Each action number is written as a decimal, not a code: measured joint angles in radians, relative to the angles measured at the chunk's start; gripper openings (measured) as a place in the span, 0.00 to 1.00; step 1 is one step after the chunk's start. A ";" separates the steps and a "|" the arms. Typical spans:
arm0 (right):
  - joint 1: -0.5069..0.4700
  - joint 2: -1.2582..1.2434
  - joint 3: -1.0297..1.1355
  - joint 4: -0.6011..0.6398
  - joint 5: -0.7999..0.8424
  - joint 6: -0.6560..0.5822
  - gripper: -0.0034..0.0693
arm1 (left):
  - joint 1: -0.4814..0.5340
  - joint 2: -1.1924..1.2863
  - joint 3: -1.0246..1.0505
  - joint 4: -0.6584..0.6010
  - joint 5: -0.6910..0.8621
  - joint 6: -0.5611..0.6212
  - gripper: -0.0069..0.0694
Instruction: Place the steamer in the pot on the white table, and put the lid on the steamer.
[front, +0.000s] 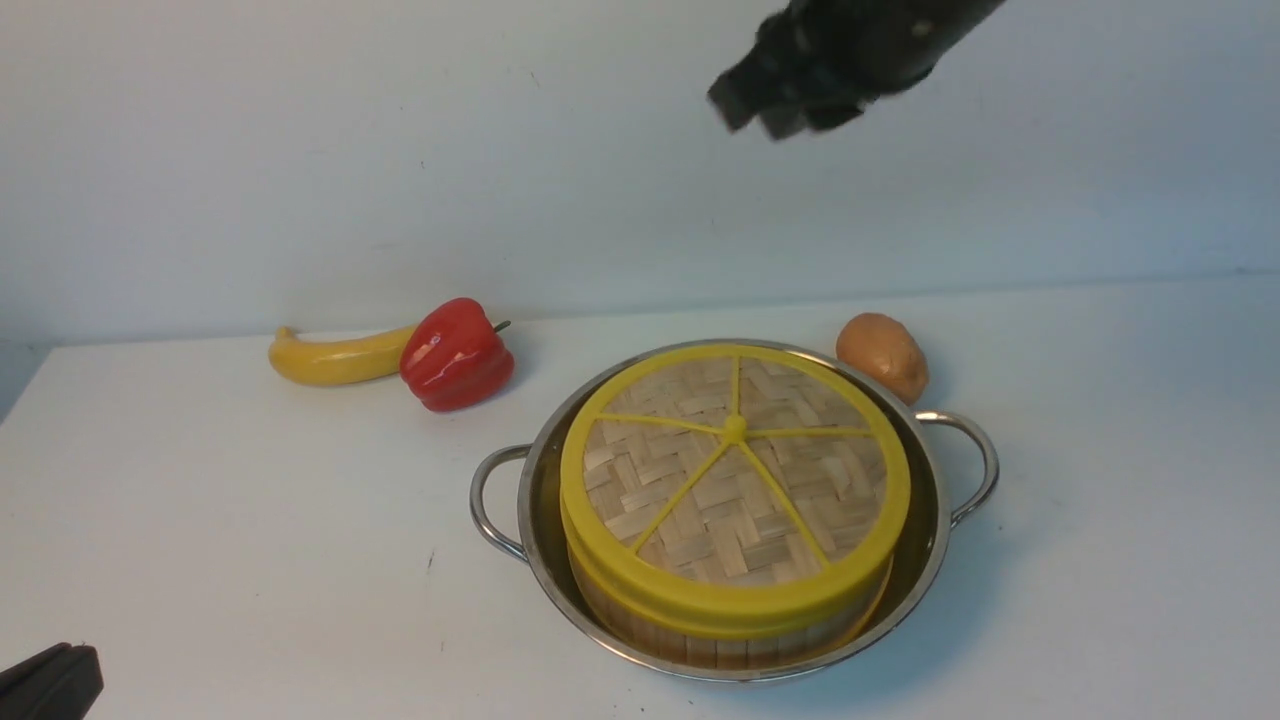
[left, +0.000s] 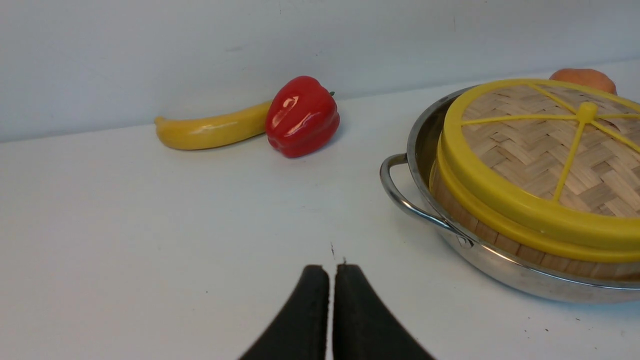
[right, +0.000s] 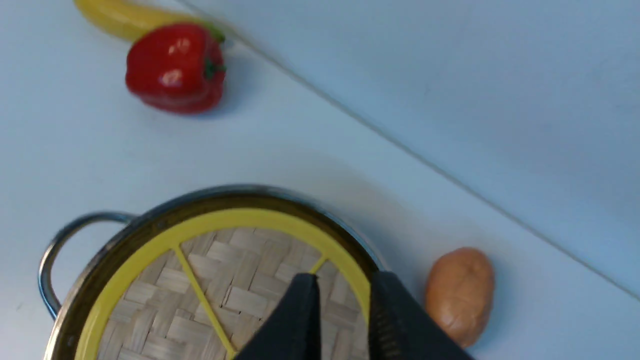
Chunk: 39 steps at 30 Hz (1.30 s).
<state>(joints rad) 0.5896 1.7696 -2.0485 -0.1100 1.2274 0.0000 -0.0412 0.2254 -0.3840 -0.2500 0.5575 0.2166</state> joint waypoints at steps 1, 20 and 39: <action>0.000 -0.010 0.003 -0.005 0.000 0.000 0.17 | 0.000 0.000 0.000 0.000 0.000 0.000 0.10; 0.001 -0.845 1.078 -0.102 -0.356 0.134 0.05 | 0.000 0.000 0.000 0.000 0.000 0.000 0.12; 0.001 -0.895 1.244 -0.044 -0.550 0.204 0.08 | 0.000 0.000 0.000 0.000 0.000 0.000 0.16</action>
<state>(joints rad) 0.5904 0.8743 -0.8041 -0.1543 0.6775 0.2036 -0.0412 0.2254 -0.3840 -0.2500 0.5571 0.2166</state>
